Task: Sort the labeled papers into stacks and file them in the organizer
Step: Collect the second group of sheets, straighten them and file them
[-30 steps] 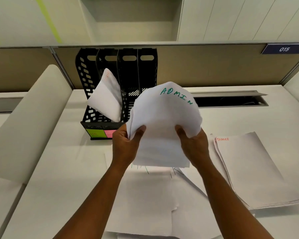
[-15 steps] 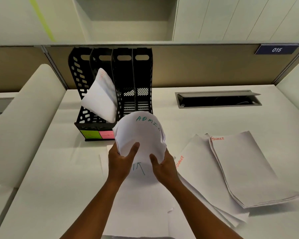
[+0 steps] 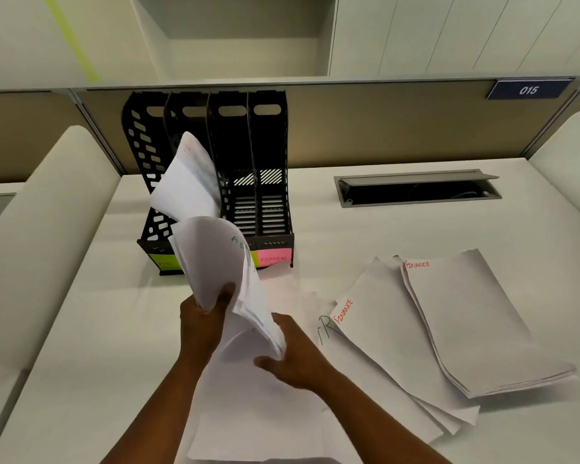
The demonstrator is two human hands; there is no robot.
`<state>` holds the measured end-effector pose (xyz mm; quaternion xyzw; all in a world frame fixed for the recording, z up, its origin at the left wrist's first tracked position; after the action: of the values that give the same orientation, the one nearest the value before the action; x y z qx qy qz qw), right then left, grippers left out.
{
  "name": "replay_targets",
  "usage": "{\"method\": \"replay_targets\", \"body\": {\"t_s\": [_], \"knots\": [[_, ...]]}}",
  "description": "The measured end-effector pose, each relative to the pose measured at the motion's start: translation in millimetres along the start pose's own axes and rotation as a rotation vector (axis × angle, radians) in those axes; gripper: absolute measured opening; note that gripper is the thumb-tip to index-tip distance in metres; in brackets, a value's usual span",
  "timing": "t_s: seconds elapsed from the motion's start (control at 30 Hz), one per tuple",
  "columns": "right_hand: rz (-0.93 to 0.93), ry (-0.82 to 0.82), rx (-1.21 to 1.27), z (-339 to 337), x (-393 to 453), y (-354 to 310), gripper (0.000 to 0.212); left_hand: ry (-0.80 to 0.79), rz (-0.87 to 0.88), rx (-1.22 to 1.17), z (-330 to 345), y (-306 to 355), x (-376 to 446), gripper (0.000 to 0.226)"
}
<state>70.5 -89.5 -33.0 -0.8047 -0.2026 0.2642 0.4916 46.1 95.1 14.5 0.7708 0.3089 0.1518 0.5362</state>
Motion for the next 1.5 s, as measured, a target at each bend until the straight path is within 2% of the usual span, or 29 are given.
{"method": "replay_targets", "body": {"t_s": [0.07,0.13,0.27,0.33,0.53,0.67,0.77,0.87,0.9,1.0,1.13,1.3,1.4,1.5], "knots": [[0.001,0.065,-0.159,-23.0,-4.1,22.5,0.091,0.012,-0.018,0.009,-3.5,-4.2,1.5,0.022],[-0.004,0.222,-0.407,-56.7,-7.7,44.5,0.088,0.028,-0.06,-0.025,-5.4,-5.8,1.8,0.02],[0.142,0.57,-0.591,-121.4,-22.3,74.8,0.06,-0.016,-0.142,-0.011,-0.5,-16.6,1.9,0.014],[0.202,0.617,-0.67,-138.2,-26.8,81.9,0.054,-0.075,-0.189,-0.001,5.7,-26.0,1.1,0.015],[0.407,0.651,-0.45,-173.7,-32.4,101.9,0.054,-0.23,-0.29,0.027,14.7,-52.6,-9.9,0.027],[0.489,0.649,-0.348,-180.0,-36.7,109.7,0.039,-0.23,-0.33,0.017,11.4,-61.4,-11.2,0.033],[0.482,0.57,-0.299,-175.1,-34.1,107.9,0.021,-0.224,-0.337,0.021,11.0,-63.3,-10.7,0.033],[0.394,0.748,-0.352,-174.2,-37.0,89.8,0.003,-0.22,-0.331,0.063,12.3,-67.0,-10.0,0.034],[0.324,0.789,-0.393,-172.5,-35.4,82.3,0.007,-0.219,-0.317,0.09,13.8,-67.5,-10.2,0.035],[0.276,0.842,-0.228,-168.9,-27.6,52.7,0.016,-0.228,-0.294,0.216,21.5,-71.6,-12.1,0.039],[0.177,0.759,-0.086,-150.3,-7.7,23.2,0.016,-0.313,-0.316,0.307,37.5,-79.2,-18.1,0.049],[0.143,0.578,0.107,-104.8,9.1,0.9,0.019,-0.42,-0.354,0.273,51.9,-79.2,-27.2,0.047],[0.214,0.426,0.35,-67.4,17.4,-4.3,0.019,-0.489,-0.347,0.218,54.9,-77.3,-33.1,0.047],[0.276,0.26,0.498,-36.2,25.9,-9.6,0.029,-0.507,-0.339,0.172,54.3,-76.2,-36.6,0.047]]}}
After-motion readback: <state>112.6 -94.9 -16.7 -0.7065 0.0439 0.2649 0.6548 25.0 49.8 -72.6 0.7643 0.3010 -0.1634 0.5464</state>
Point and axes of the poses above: each hand's wrist, its own x-axis towards the middle knuckle, its own z-axis out of the palm, y = z × x, the point moved 6 cm from there along x, towards the middle knuckle, and after that the axes turned 11 degrees about x, right-handed, at the moved point
